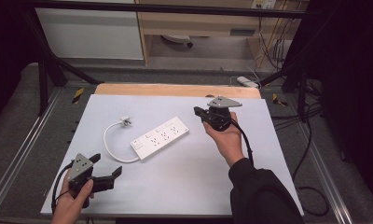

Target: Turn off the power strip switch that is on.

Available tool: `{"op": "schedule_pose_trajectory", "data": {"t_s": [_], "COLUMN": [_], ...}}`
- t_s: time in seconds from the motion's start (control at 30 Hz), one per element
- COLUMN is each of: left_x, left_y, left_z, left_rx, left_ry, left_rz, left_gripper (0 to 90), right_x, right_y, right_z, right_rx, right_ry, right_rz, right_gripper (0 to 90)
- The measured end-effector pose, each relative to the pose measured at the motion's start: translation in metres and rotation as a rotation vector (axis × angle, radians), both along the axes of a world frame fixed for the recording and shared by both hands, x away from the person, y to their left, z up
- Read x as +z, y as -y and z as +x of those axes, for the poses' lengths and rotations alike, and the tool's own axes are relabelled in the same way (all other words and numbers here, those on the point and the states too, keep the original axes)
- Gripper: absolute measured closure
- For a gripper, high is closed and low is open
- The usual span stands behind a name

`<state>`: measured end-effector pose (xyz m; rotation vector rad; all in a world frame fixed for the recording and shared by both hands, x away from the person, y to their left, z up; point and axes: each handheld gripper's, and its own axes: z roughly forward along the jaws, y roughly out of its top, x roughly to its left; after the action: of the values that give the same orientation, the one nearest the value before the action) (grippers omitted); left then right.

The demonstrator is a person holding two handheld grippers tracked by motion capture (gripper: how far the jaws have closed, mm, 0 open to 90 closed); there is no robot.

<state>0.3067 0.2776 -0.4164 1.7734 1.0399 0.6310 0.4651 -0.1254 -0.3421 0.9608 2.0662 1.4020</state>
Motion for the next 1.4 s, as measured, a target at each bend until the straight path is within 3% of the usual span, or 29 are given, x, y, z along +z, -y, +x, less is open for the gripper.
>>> {"op": "schedule_pose_trajectory", "data": {"t_s": [0.43,1.4], "left_x": [0.000,0.001], "left_y": [-0.001,-0.003], "left_z": [0.000,0.001], "left_rx": [0.002,0.006], "left_ry": [0.001,-0.002], "left_rz": [-0.001,-0.008], "left_gripper": [5.6,5.7], "right_x": [-0.008,-0.031], "right_y": [-0.014,-0.045], "right_z": [0.020,0.048], "right_rx": [-0.004,-0.010], "right_ry": [-0.035,-0.124], "right_rz": [-0.013,-0.043], "right_gripper": [90.0,90.0]}}
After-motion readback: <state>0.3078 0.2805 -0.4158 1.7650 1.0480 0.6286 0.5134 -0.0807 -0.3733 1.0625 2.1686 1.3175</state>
